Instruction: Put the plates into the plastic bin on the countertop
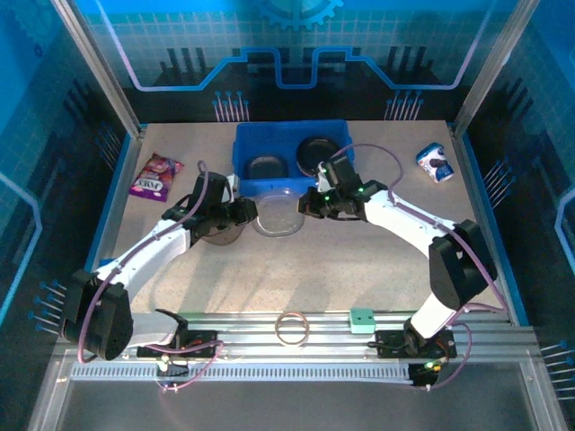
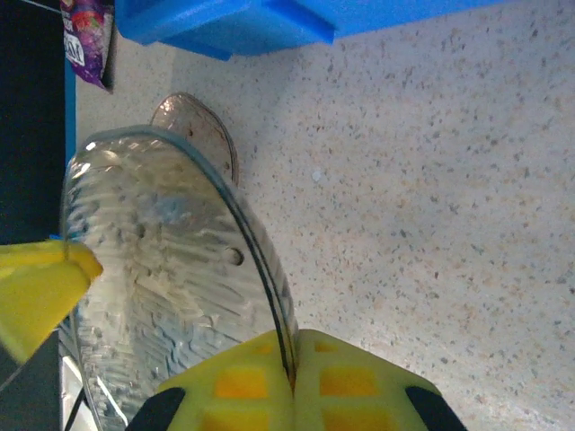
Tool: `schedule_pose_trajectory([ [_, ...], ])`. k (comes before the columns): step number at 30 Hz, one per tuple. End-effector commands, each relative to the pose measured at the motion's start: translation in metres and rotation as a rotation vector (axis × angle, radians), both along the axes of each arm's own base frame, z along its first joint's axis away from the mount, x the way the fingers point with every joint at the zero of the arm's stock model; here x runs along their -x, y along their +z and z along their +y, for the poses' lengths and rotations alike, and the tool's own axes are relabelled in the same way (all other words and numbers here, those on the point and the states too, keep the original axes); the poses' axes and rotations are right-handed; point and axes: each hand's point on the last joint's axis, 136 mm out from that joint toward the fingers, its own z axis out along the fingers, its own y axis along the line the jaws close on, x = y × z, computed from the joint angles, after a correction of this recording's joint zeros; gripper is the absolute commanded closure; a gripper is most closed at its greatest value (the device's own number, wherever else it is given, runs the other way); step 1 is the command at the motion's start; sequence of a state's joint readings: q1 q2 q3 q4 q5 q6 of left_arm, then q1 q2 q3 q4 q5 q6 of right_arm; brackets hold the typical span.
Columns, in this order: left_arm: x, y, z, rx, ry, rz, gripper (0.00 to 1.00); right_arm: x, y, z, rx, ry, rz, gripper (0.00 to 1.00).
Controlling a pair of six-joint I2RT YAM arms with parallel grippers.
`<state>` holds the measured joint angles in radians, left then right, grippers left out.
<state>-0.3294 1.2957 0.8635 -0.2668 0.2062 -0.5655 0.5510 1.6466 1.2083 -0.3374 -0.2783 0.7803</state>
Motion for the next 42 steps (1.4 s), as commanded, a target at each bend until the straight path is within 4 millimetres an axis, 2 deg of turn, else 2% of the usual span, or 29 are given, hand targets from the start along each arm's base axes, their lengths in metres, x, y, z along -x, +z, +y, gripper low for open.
schedule_pose_trajectory([
  [1,-0.002,0.026,0.009,0.002,0.023,-0.069,0.1,-0.015,0.022,0.008,0.027,0.008,-0.068,1.0],
  [2,-0.002,0.026,0.012,0.001,0.034,-0.075,0.01,-0.021,0.025,0.007,0.046,0.003,-0.074,1.0],
  [8,0.005,0.026,0.02,0.018,0.056,-0.105,0.01,-0.062,0.04,0.018,0.139,-0.008,-0.098,1.0],
  [13,0.02,0.025,0.025,0.04,0.054,-0.132,0.01,-0.096,0.053,0.033,0.143,-0.011,-0.122,1.0],
  [17,0.033,0.022,0.031,0.058,0.064,-0.147,0.01,-0.122,0.06,0.036,0.129,-0.032,-0.133,1.0],
  [23,0.048,0.012,0.049,0.05,0.094,-0.146,0.01,-0.159,0.046,0.04,0.099,-0.063,-0.102,1.0],
  [28,0.054,0.005,0.065,0.06,0.144,-0.138,0.01,-0.185,0.014,0.048,0.073,-0.084,-0.065,1.0],
  [34,0.057,0.001,0.078,0.059,0.186,-0.126,0.01,-0.213,-0.006,0.046,0.029,-0.121,-0.069,1.0],
  [42,0.057,-0.003,0.087,0.056,0.213,-0.106,0.0,-0.229,-0.027,0.035,0.049,-0.139,-0.057,1.0],
])
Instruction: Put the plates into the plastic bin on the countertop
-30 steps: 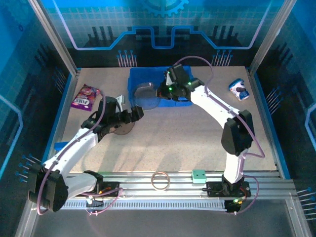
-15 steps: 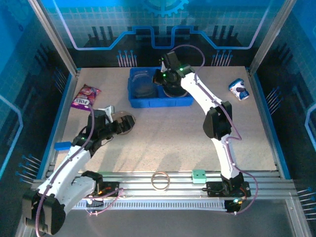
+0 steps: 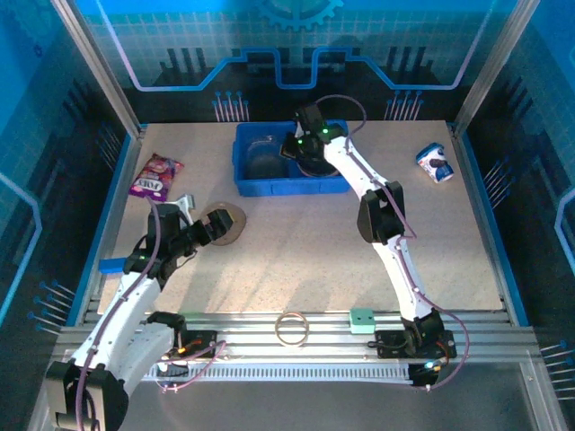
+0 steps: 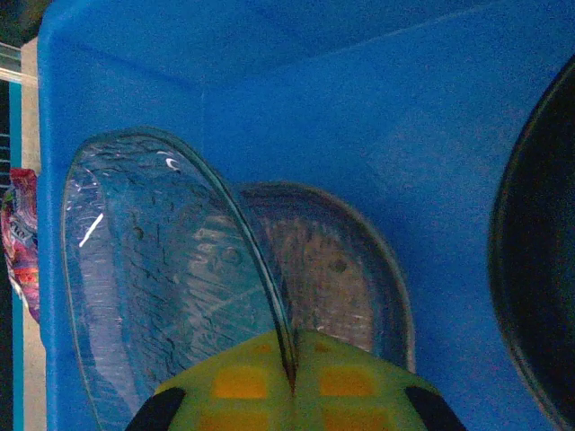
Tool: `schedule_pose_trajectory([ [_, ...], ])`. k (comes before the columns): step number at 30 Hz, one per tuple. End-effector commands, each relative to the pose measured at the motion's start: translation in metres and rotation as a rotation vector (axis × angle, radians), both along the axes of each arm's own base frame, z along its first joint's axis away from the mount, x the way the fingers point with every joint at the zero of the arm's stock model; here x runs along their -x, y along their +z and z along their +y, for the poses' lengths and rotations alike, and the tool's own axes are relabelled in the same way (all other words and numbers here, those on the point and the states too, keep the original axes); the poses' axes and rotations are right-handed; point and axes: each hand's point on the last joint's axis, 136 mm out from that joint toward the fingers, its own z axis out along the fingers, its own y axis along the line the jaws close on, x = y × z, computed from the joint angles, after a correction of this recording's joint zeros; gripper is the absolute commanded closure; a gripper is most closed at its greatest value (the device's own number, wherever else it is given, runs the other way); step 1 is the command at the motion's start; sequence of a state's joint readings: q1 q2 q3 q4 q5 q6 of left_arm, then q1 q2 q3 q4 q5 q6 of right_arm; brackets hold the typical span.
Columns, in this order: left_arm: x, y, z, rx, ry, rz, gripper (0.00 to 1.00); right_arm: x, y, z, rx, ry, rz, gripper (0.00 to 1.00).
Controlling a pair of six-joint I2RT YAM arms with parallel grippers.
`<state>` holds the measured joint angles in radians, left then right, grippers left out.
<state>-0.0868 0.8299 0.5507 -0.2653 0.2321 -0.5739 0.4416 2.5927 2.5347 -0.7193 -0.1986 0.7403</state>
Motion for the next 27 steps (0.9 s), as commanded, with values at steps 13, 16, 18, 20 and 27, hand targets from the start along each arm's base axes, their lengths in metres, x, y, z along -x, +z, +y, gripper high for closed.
schedule_pose_trajectory([
  [13,0.004,-0.02,0.003,0.012,0.002,0.067,0.01,-0.008,-0.018,-0.001,0.029,0.005,-0.003,0.97],
  [16,0.004,-0.022,0.004,0.014,0.004,0.07,0.01,-0.009,-0.016,-0.001,0.044,0.006,-0.019,0.9],
  [18,0.004,-0.023,0.004,0.015,0.008,0.075,0.01,-0.009,-0.015,-0.001,0.055,0.011,-0.027,0.82],
  [20,0.004,-0.024,0.004,0.014,0.009,0.077,0.01,-0.008,-0.015,-0.002,0.063,0.009,-0.029,0.71],
  [27,0.001,-0.023,0.005,0.021,0.016,0.073,0.0,-0.005,-0.004,-0.008,0.124,0.004,-0.053,0.57],
])
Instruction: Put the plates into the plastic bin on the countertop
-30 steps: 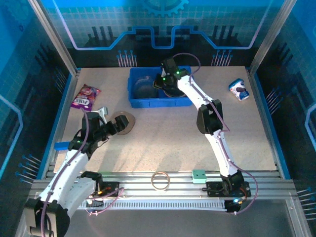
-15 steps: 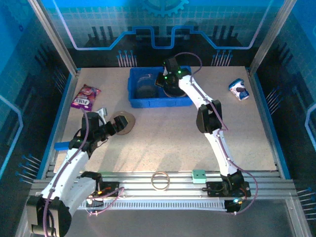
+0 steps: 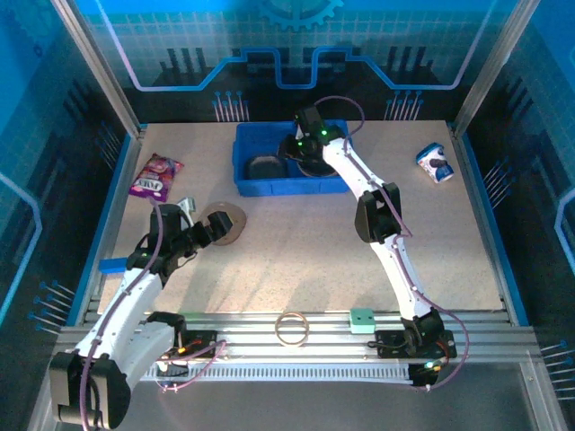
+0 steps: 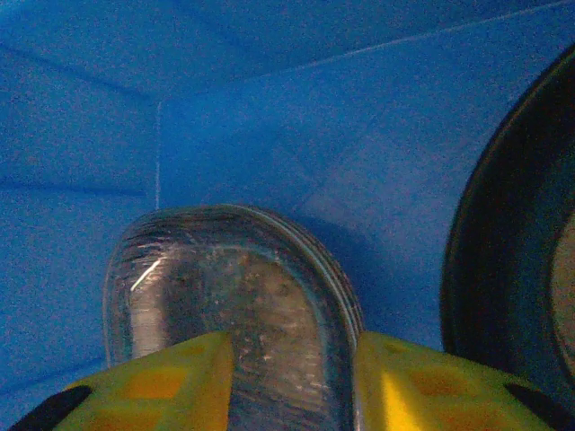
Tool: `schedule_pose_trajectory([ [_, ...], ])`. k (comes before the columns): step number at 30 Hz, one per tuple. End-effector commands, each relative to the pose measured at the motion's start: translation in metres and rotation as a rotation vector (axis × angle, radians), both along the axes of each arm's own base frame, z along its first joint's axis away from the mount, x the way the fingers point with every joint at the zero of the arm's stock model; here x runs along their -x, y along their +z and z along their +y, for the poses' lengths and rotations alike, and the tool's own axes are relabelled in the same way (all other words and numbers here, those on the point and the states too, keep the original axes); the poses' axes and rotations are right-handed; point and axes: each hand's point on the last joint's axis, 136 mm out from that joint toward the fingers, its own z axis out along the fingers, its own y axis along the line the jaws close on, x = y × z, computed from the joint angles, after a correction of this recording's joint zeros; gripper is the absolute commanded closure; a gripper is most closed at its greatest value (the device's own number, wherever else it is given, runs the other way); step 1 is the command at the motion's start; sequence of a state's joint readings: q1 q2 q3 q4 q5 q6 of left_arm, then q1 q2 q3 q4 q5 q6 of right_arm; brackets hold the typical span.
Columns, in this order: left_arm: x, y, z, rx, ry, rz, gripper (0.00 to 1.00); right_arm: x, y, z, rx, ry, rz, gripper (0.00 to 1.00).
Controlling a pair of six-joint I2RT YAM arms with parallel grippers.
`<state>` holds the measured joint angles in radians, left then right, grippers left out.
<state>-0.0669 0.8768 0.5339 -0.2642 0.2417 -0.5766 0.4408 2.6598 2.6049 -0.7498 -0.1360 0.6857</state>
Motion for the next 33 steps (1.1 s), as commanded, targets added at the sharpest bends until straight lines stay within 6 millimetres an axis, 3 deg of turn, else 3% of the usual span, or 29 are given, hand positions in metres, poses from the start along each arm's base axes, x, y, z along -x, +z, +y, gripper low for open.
schedule_pose_trajectory([
  [1,0.001,-0.003,0.001,0.018,0.003,0.007,0.01,0.005,0.019,-0.003,0.05,0.003,-0.033,0.57],
  [9,-0.001,-0.007,0.009,-0.015,0.039,0.026,0.01,0.012,0.05,-0.007,0.064,0.008,-0.098,0.6],
  [14,-0.004,-0.007,0.012,-0.022,0.06,0.025,0.01,0.022,0.093,-0.002,0.035,0.035,-0.164,0.61],
  [18,-0.009,-0.009,0.013,-0.029,0.059,0.045,0.01,0.048,0.138,0.0,0.028,0.077,-0.242,0.61],
  [22,-0.014,-0.014,0.017,-0.043,0.076,0.072,0.03,0.088,0.156,-0.001,-0.019,0.106,-0.278,0.62],
  [26,-0.02,-0.02,0.026,-0.06,0.116,0.117,0.07,0.134,0.156,-0.005,-0.047,0.137,-0.268,0.62],
  [33,-0.027,-0.036,0.058,-0.154,0.199,0.227,0.17,0.202,0.12,-0.016,-0.026,0.185,-0.194,0.62],
])
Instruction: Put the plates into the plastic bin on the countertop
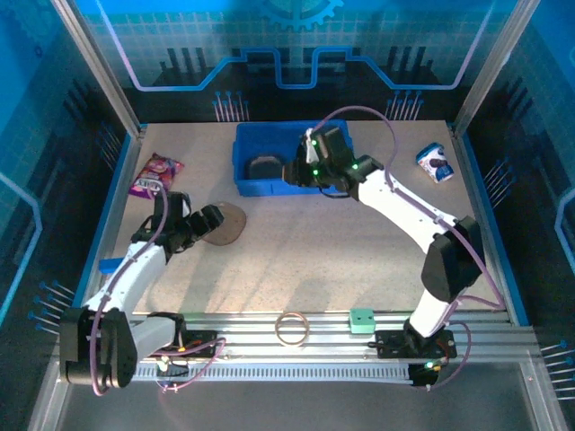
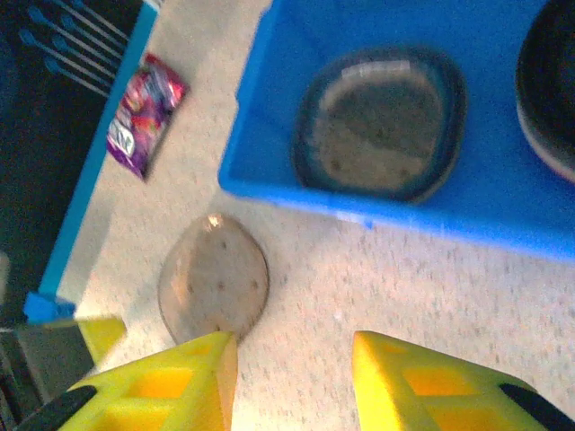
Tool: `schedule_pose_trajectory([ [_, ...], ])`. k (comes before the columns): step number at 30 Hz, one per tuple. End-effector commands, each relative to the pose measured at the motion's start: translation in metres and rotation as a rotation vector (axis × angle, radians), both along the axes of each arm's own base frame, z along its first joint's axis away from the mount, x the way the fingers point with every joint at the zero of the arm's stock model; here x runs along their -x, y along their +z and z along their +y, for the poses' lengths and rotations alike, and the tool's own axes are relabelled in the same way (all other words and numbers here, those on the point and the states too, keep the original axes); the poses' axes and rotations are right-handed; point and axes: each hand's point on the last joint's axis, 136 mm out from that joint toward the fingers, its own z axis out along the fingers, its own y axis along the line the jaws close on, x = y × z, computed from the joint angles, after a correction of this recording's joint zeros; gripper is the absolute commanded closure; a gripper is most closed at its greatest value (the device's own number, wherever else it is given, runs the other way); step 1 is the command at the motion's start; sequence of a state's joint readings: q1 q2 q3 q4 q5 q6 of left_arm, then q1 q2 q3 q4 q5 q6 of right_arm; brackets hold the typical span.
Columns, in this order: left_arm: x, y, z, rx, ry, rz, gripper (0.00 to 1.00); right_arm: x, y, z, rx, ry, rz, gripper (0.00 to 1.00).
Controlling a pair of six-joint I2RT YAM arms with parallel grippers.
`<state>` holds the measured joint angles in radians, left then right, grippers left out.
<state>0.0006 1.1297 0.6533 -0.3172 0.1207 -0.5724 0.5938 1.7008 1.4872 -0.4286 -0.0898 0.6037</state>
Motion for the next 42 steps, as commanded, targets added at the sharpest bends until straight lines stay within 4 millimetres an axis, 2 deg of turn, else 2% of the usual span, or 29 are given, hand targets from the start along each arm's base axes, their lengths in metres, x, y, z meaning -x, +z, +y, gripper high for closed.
schedule_pose_trajectory([
  [1,-0.001,-0.007,0.024,-0.065,0.061,0.065,0.17,0.021,-0.011,-0.002,-0.019,0.008,0.022,0.62],
  [6,-0.009,-0.022,0.036,-0.043,0.097,0.105,0.25,0.042,-0.036,-0.012,-0.004,0.004,0.076,0.62],
  [12,-0.02,-0.038,0.036,-0.005,0.113,0.132,0.47,0.05,-0.047,-0.018,0.008,-0.006,0.091,0.63],
  [15,-0.023,-0.048,0.034,0.009,0.114,0.158,0.54,0.049,-0.048,-0.02,0.019,-0.011,0.089,0.63],
  [18,-0.024,-0.057,0.034,0.011,0.114,0.185,0.58,0.048,-0.048,-0.02,0.023,-0.012,0.089,0.64],
  [28,-0.024,-0.07,0.033,0.011,0.096,0.229,0.62,0.045,-0.051,-0.02,0.029,-0.017,0.097,0.65],
  [34,-0.025,-0.08,0.031,0.022,0.091,0.249,0.69,0.044,-0.052,-0.022,0.037,-0.022,0.095,0.65],
  [36,-0.025,-0.083,0.031,0.025,0.09,0.255,0.76,0.044,-0.052,-0.022,0.035,-0.022,0.095,0.65],
  [38,-0.025,-0.085,0.03,0.03,0.089,0.259,0.79,0.044,-0.052,-0.023,0.034,-0.024,0.096,0.66],
  [41,-0.025,-0.087,0.03,0.029,0.085,0.263,1.0,0.045,-0.051,-0.023,0.034,-0.024,0.095,0.66],
  [42,-0.025,-0.087,0.03,0.028,0.083,0.264,1.0,0.045,-0.049,-0.023,0.033,-0.022,0.093,0.66],
])
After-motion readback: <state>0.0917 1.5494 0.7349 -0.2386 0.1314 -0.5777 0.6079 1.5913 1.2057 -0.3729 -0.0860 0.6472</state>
